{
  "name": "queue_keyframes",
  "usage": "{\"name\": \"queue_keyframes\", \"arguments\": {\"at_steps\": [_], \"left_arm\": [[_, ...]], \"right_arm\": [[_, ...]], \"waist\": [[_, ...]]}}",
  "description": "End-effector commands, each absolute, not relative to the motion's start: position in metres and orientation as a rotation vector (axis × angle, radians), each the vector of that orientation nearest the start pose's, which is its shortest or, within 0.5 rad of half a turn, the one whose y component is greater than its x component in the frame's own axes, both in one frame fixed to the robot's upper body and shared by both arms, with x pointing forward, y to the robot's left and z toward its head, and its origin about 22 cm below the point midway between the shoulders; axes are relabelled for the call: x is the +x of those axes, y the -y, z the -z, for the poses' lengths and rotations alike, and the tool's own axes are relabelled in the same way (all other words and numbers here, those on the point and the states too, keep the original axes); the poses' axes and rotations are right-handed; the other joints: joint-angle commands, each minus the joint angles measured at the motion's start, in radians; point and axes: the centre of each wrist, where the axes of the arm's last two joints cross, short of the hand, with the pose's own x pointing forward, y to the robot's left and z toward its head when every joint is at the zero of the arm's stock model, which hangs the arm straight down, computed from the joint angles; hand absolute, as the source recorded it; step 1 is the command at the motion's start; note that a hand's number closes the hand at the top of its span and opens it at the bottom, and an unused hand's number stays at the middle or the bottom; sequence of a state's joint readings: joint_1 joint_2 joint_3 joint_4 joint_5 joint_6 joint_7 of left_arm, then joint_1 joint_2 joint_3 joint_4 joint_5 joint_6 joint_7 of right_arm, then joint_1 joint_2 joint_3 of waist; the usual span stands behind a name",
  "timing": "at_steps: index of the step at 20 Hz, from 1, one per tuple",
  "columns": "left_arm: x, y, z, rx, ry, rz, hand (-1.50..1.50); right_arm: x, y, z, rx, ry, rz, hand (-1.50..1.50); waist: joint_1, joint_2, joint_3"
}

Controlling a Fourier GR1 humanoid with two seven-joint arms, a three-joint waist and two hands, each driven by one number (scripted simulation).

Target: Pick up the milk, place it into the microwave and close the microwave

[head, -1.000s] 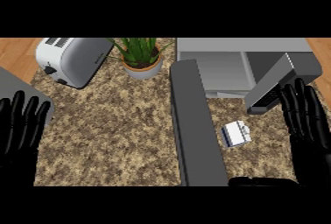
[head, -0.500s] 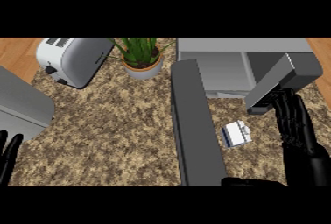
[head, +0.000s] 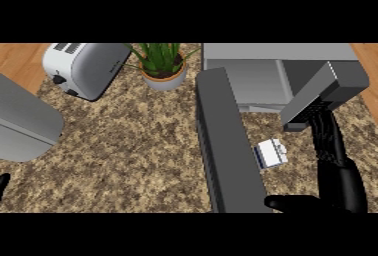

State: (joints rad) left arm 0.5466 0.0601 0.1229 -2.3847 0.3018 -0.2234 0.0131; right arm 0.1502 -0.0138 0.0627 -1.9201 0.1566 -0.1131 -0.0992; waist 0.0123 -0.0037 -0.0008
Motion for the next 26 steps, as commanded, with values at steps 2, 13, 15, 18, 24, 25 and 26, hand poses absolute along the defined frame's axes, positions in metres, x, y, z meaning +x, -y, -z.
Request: {"name": "queue_keyframes", "arguments": {"at_steps": [2,13,15,18,24,25,26], "left_arm": [[0.067,-0.279,-0.14,-0.109,1.987,-0.063,-1.5],[0.051,-0.288,-0.129,-0.103,1.963,-0.06,-1.5],[0.049,-0.287,-0.131,-0.107,1.982,-0.058,-1.5],[0.056,-0.292,-0.113,-0.114,1.967,-0.089,-1.5],[0.046,-0.297,-0.125,-0.114,1.979,-0.049,-1.5],[0.042,-0.291,-0.12,-0.111,1.973,-0.08,-1.5],[0.038,-0.293,-0.13,-0.111,1.965,-0.045,-1.5]], "right_arm": [[0.202,0.248,-0.024,-0.339,1.794,0.002,-1.5],[0.201,0.272,0.078,-0.378,1.692,-0.011,-1.5],[0.193,0.283,0.093,-0.39,1.69,-0.014,-1.5],[0.191,0.27,0.116,-0.382,1.66,-0.077,-1.5],[0.208,0.3,0.134,-0.421,1.643,-0.101,-1.5],[0.207,0.299,0.136,-0.428,1.652,-0.098,-1.5],[0.2,0.3,0.143,-0.403,1.663,-0.093,-1.5]], "waist": [[0.008,0.0,0.001],[0.013,0.003,0.002],[0.013,0.002,0.003],[0.007,0.004,0.002],[0.017,0.005,0.003],[0.015,0.004,0.003],[0.014,0.004,0.003]]}}
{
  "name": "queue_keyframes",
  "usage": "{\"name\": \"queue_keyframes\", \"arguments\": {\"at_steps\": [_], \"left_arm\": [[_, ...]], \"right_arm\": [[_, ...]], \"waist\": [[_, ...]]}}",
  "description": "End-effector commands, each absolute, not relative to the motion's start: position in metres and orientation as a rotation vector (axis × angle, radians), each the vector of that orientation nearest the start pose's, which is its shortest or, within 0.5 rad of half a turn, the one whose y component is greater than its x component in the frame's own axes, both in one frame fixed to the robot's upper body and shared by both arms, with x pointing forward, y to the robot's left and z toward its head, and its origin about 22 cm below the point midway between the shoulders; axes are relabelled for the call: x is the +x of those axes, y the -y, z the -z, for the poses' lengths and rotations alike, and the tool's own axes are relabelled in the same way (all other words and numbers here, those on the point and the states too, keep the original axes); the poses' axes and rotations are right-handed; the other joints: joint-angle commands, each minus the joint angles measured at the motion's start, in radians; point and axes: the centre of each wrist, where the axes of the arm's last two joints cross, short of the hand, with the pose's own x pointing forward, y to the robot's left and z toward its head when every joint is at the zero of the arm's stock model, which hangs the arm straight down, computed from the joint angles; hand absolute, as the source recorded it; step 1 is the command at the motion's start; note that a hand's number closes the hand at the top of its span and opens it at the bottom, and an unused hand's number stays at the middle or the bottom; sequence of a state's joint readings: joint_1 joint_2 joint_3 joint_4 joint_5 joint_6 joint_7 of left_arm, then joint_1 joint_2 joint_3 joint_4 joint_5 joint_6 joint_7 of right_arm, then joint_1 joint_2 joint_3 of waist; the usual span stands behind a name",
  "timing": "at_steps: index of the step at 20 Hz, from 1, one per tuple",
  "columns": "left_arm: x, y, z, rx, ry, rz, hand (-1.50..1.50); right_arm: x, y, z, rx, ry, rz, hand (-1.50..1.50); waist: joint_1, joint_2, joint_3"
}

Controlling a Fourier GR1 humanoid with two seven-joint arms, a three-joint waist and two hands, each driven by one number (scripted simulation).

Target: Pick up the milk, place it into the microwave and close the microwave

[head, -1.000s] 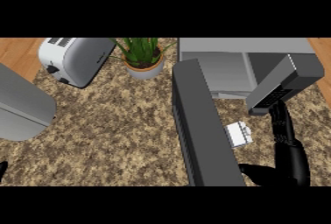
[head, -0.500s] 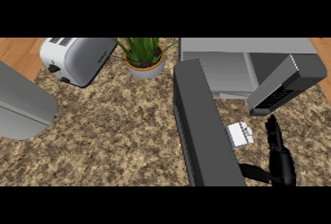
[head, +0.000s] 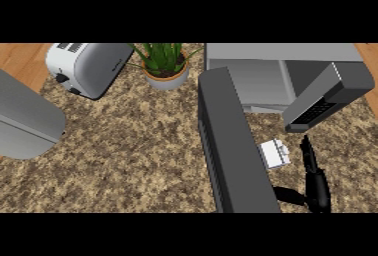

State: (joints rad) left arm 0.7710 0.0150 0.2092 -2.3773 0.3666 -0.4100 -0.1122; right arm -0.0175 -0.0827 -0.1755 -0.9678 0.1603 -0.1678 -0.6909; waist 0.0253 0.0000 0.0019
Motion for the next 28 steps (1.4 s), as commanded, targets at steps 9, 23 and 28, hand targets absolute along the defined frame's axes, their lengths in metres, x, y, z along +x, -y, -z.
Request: {"name": "queue_keyframes", "arguments": {"at_steps": [9,23,28], "left_arm": [[0.029,-0.296,-0.12,-0.133,1.954,-0.056,-1.5],[0.035,-0.299,-0.116,-0.151,1.945,-0.061,-1.5],[0.033,-0.308,-0.11,-0.181,1.94,-0.057,-1.5]], "right_arm": [[0.217,0.311,0.158,-0.307,1.706,-0.023,-1.5],[0.252,0.267,0.162,-0.212,1.775,-0.076,1.5],[0.267,0.292,0.147,-0.083,1.825,-0.038,1.5]], "waist": [[0.006,0.003,0.002],[0.009,0.009,0.003],[0.013,0.008,0.002]]}}
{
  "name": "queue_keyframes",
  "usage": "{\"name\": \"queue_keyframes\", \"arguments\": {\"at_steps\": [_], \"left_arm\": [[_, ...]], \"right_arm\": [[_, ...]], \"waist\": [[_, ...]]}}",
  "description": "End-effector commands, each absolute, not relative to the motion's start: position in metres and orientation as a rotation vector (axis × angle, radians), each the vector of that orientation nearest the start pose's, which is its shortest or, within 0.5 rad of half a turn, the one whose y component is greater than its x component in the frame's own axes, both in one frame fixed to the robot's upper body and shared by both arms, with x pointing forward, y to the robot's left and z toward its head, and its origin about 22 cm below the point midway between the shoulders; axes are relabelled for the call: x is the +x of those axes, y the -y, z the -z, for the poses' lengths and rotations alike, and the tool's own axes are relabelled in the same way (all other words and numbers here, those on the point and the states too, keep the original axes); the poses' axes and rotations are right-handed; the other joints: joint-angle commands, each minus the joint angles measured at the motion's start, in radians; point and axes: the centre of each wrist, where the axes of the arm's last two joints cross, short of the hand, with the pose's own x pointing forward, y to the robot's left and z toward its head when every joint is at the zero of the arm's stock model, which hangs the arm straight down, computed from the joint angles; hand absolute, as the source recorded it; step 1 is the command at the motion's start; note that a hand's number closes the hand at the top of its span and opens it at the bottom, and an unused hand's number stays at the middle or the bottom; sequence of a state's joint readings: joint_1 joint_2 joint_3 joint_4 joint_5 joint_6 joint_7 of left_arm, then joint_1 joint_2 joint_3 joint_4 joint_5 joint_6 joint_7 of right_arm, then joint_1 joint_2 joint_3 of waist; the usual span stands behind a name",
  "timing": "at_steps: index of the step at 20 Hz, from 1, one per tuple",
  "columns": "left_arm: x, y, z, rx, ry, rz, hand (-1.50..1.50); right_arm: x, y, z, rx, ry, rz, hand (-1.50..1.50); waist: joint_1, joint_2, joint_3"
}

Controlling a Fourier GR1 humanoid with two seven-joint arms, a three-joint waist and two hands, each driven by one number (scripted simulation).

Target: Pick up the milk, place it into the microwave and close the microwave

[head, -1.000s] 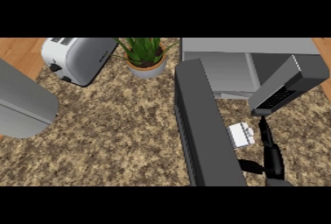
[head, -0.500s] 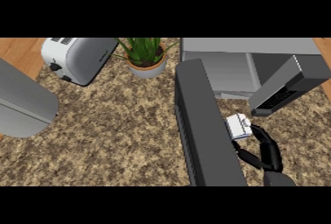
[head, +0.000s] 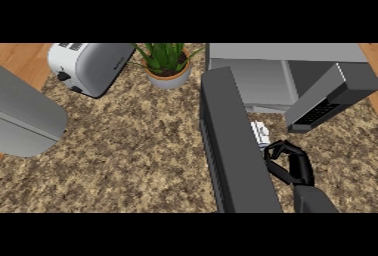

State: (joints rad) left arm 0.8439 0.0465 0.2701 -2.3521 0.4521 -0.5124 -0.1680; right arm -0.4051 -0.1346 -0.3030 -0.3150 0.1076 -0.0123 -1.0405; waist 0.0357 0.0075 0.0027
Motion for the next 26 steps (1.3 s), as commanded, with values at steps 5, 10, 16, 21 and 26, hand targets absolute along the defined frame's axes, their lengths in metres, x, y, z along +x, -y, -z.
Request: {"name": "queue_keyframes", "arguments": {"at_steps": [5,10,16,21,26], "left_arm": [[0.03,-0.303,-0.11,-0.212,1.956,-0.042,-1.5],[0.032,-0.31,-0.109,-0.183,1.955,-0.068,-1.5],[0.027,-0.31,-0.1,-0.172,1.927,-0.06,-1.5],[0.032,-0.316,-0.099,-0.184,1.94,-0.064,-1.5],[0.03,-0.314,-0.108,-0.175,1.924,-0.029,-1.5]], "right_arm": [[0.279,0.304,0.136,0.053,1.824,-0.164,1.5],[0.295,0.29,0.128,0.123,1.833,-0.211,1.5],[0.323,0.272,0.109,0.049,1.894,-0.269,1.5],[0.343,0.271,0.091,0.021,1.923,-0.27,1.5],[0.383,0.271,0.046,-0.012,1.892,-0.304,1.5]], "waist": [[0.022,0.002,0.003],[0.008,0.002,0.001],[0.006,0.001,0.0],[0.011,0.007,0.001],[0.036,0.014,0.002]]}}
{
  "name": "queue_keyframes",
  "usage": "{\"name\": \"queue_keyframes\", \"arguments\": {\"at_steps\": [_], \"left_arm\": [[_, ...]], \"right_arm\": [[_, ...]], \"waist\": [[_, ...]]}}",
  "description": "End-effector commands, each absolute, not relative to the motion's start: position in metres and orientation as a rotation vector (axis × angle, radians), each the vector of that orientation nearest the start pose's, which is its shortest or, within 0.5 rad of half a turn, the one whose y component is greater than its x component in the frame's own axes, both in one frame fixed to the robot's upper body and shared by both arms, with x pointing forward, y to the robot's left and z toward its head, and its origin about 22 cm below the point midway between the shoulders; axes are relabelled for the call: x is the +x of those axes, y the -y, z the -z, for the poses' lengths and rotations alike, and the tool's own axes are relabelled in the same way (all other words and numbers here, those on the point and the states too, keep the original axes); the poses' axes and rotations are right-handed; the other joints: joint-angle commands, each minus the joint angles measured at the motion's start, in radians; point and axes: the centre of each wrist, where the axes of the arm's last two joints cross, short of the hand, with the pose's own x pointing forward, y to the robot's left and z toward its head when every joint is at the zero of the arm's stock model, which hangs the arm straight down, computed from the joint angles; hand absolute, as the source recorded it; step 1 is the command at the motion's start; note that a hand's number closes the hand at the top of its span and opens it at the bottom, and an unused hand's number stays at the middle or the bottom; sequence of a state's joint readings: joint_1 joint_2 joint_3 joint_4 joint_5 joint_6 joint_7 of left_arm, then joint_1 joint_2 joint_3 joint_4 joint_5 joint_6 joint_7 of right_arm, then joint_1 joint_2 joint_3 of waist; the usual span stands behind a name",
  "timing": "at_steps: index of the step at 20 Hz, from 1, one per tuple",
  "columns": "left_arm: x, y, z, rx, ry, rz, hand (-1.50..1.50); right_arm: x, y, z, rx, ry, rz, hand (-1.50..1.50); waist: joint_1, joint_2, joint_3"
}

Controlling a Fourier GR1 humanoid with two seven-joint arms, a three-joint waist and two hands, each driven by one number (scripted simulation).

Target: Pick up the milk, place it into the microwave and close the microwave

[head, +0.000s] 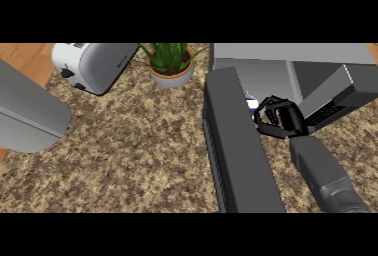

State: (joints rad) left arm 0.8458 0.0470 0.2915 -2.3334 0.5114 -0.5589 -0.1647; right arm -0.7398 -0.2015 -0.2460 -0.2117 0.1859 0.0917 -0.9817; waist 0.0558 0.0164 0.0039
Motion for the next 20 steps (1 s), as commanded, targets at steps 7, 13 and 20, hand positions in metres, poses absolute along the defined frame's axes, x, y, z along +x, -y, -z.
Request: {"name": "queue_keyframes", "arguments": {"at_steps": [7,13,20], "left_arm": [[0.045,-0.314,-0.098,-0.205,1.94,-0.044,-1.5],[0.051,-0.32,-0.104,-0.203,1.958,-0.008,-1.5],[0.065,-0.322,-0.099,-0.249,1.976,0.018,-1.5]], "right_arm": [[0.405,0.262,0.019,-0.062,1.845,-0.322,1.5],[0.419,0.279,-0.009,-0.201,1.865,-0.4,1.5],[0.434,0.278,-0.039,-0.414,1.89,-0.375,1.5]], "waist": [[0.033,0.016,0.001],[0.059,0.031,0.002],[0.09,0.054,0.003]]}}
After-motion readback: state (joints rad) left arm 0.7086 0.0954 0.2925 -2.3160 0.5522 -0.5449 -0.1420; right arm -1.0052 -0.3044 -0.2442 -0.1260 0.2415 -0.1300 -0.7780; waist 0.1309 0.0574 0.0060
